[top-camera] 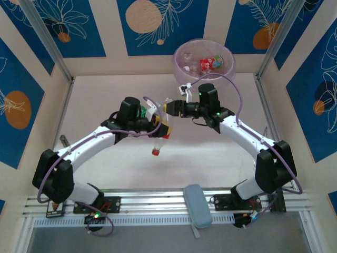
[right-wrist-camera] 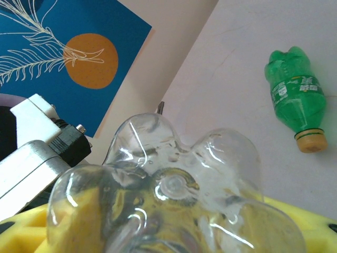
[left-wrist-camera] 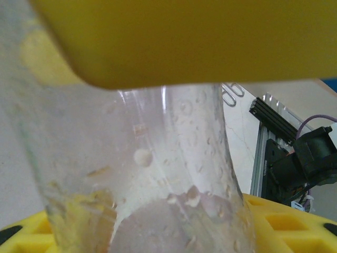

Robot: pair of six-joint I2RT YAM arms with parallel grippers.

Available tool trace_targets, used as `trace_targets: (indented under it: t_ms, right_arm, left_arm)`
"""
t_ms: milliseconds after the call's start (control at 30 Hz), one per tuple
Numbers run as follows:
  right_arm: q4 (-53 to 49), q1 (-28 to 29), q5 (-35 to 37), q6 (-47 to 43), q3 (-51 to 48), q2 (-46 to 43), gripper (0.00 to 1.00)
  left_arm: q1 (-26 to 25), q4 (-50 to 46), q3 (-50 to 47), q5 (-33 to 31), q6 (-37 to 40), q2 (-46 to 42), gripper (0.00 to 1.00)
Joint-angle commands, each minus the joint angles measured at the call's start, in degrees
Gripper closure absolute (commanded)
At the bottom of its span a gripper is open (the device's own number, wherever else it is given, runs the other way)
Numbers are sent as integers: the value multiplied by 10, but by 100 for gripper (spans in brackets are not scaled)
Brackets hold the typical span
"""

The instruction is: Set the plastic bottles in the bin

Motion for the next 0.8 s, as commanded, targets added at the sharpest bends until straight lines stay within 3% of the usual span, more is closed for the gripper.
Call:
trace_targets:
  t_ms: [0,100,133,233,433,767]
  right_arm:
    - [-8,2,9,-18,17,-12,45]
    - [-13,2,20,-25,18,-13,47]
    - [-19,2,25,-29,20,-13,47]
    - [-46,1,48,-50,30,-19,49]
    - [-122,-2,109,-112,83,-35,52]
    - [-259,-17,186,-231,249,-56,52]
  left_arm:
    - [-9,14,11,16,-4,-19,41]
    - [-9,5,9,6,-3,-26,5]
    - [-9,5,6,4,-2,-30,0]
    - [-9,10,-6,-5,-7,-43,0]
    - [-9,-18,-24,-90,-35,-90,0]
    - [-9,-76,-82,-228,-94,-246,0]
